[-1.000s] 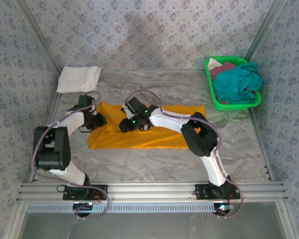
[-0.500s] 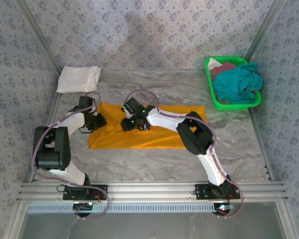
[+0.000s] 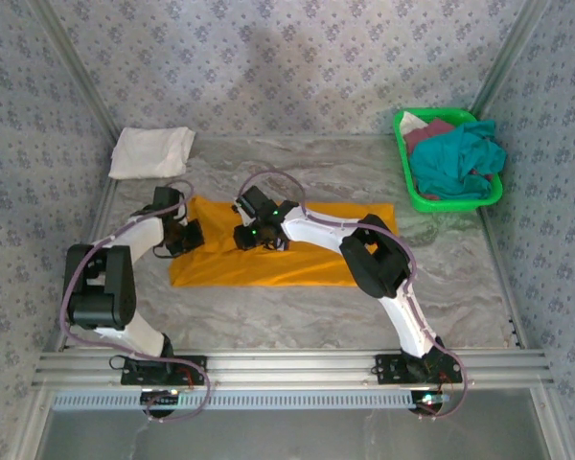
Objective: Fold and stack the t-shirts
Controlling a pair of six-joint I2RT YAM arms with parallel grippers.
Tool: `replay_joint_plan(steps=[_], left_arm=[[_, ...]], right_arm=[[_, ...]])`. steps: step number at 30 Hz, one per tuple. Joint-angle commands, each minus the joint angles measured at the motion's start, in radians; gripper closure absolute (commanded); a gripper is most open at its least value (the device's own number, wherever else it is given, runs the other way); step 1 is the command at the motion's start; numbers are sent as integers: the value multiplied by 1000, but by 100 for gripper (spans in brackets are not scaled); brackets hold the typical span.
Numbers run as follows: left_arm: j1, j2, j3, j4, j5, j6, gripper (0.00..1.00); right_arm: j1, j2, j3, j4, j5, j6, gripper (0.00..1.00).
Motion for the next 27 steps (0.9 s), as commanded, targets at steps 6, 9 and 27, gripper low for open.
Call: replay_joint_plan(steps=[6, 9, 27], left_arm=[[21, -126, 54, -126, 19, -70, 100], [29, -139, 36, -126, 42, -82, 100], [12, 6, 38, -60, 45, 14, 65]], right_arm=[[4, -74, 16, -47, 10, -43, 79], [4, -80, 6, -42, 7, -53, 71], [21, -58, -85, 62, 7, -96, 66]])
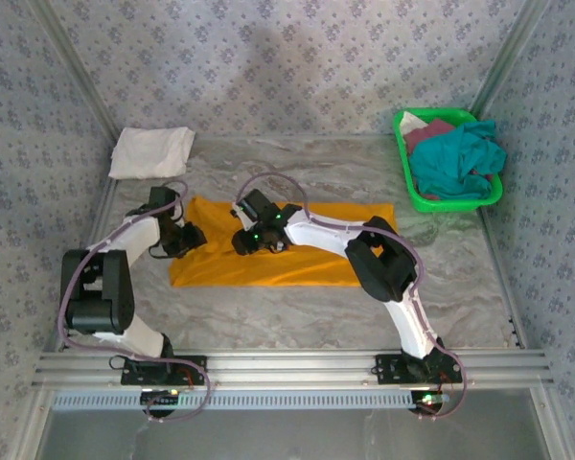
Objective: Fold and stack the t-shirts
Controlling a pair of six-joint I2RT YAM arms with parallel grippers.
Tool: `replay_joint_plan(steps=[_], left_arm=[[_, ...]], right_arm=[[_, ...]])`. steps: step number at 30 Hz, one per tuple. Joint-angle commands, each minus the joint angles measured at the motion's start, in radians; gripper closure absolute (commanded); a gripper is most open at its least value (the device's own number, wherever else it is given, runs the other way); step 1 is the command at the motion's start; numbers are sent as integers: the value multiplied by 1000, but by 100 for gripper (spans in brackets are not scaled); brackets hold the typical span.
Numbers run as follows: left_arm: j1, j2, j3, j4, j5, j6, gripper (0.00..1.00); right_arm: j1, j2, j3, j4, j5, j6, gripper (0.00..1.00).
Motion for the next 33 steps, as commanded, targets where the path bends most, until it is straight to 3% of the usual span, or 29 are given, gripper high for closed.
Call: replay_joint_plan(steps=[1, 4, 7, 10, 13, 18, 21, 26, 33], left_arm=[[-7, 31, 31, 26, 12, 21, 65], [-8, 65, 49, 25, -9, 21, 66], [-8, 72, 58, 26, -28, 21, 79], [-11, 62, 66, 24, -26, 18, 80], [-16, 55, 82, 5, -39, 20, 91], [-19, 31, 91, -7, -36, 9, 100], [-20, 18, 91, -24, -51, 11, 100], [-20, 14, 57, -45, -99, 14, 63], [-59, 83, 85, -31, -75, 21, 68]], right_arm=[[3, 4, -10, 30, 12, -13, 66], [0, 3, -11, 37, 7, -6, 66], [-3, 1, -16, 38, 8, -6, 67], [-4, -1, -22, 39, 6, -6, 66], [-6, 1, -25, 42, 6, -4, 67], [-12, 5, -31, 51, -5, -2, 67], [-12, 1, -42, 62, -9, -5, 68], [-17, 2, -51, 65, -10, -2, 68], [-20, 10, -48, 64, -6, 5, 68]])
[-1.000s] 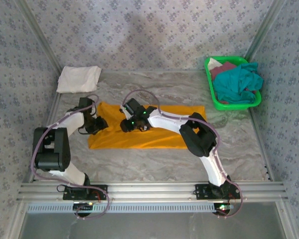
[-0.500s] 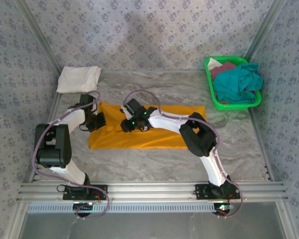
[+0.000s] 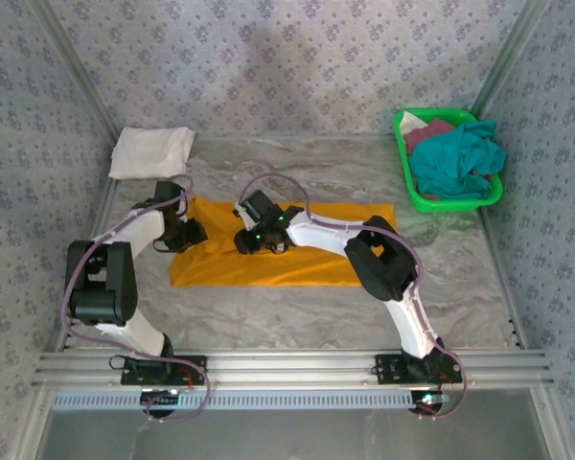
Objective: Fold and stack the t-shirts
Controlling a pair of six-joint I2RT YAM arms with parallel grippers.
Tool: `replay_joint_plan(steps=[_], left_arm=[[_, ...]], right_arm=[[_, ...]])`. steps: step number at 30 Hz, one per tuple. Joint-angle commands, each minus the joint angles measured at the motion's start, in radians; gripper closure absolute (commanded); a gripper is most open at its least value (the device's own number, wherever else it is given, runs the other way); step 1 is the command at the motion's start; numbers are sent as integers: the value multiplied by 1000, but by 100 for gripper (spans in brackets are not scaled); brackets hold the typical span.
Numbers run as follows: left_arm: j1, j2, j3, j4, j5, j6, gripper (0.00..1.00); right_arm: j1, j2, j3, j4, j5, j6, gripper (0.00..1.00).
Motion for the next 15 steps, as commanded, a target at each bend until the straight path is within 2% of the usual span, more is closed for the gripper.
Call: replay_joint_plan(steps=[1, 7, 9, 13, 15], left_arm=[[-26, 26, 23, -14, -6, 9, 71], [-30, 53, 30, -15, -23, 3, 72], [-29, 44, 24, -14, -29, -1, 81], [-29, 14, 28, -21, -33, -8, 96], [-27, -2, 34, -24, -33, -13, 99]], right_arm=[[-6, 10, -10, -1, -3, 5, 68], [-6, 2, -19, 6, 1, 7, 68], [-7, 1, -23, 9, -2, 7, 69], [-7, 2, -29, 21, -5, 9, 80], [-10, 4, -29, 29, -7, 10, 82]])
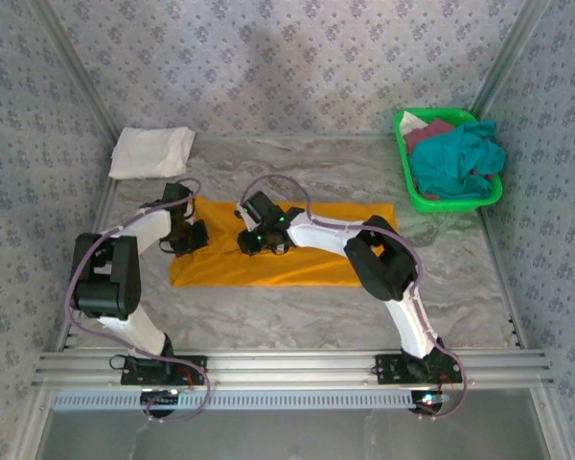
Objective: Fold and stack the t-shirts
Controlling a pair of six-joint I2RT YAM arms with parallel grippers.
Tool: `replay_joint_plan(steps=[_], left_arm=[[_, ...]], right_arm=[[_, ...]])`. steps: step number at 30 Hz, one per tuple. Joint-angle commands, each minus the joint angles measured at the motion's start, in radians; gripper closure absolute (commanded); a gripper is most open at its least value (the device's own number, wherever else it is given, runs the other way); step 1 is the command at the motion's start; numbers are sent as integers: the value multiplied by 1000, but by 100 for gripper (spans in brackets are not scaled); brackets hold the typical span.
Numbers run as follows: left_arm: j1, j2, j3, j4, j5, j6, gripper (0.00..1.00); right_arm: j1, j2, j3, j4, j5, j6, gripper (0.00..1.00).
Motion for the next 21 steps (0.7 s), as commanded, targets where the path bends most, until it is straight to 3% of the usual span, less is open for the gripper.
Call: replay_joint_plan(steps=[1, 8, 21], left_arm=[[1, -50, 37, -33, -14, -9, 100], [18, -128, 59, -73, -1, -37, 100], [86, -247, 42, -121, 34, -86, 100]], right_arm=[[-7, 4, -12, 25, -9, 2, 84], [-12, -1, 11, 30, -2, -1, 99], [-6, -91, 6, 9, 61, -84, 100]])
